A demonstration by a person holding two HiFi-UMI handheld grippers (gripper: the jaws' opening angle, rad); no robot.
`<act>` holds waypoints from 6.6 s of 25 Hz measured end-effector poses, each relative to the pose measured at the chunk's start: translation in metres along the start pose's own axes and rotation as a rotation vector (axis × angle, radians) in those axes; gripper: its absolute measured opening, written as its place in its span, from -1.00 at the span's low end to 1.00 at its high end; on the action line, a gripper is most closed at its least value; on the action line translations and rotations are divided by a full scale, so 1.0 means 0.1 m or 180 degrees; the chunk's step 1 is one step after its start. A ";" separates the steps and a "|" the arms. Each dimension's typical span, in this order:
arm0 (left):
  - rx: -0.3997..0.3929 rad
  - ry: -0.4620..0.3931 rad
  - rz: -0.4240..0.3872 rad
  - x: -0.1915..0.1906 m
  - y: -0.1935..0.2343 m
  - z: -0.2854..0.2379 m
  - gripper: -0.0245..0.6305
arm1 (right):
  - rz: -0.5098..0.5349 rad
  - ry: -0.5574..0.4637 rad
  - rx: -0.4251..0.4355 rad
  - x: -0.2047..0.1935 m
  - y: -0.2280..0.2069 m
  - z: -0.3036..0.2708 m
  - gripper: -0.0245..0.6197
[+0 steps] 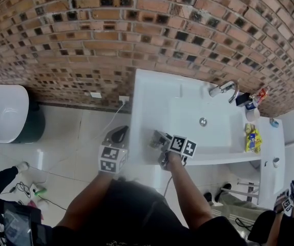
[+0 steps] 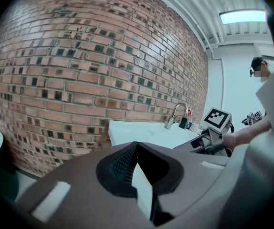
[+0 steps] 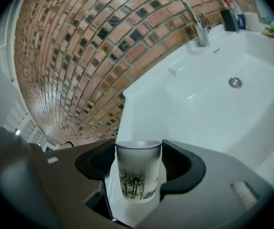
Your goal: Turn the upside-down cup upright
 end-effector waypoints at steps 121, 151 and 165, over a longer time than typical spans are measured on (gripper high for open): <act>0.0152 0.0008 -0.0246 -0.51 -1.02 1.98 -0.94 | 0.2434 -0.1337 0.0036 -1.40 0.72 2.13 -0.89; -0.0117 -0.0236 -0.0232 -0.70 -1.72 3.28 -0.94 | 0.2968 -0.1415 -0.0107 -2.54 0.95 3.31 -0.89; 0.0058 -0.0240 -0.0346 -0.64 -1.97 3.33 -0.94 | 0.2720 -0.1503 0.0099 -2.37 0.79 3.50 -0.89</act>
Point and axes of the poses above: the fingertips, and each gripper's own axes: z backward along the fingers, y to its left, x out of its top, the point moved 6 cm from there along z, backward along the fingers, and after that the axes turned 11 degrees about -y, right-handed, at the moved point
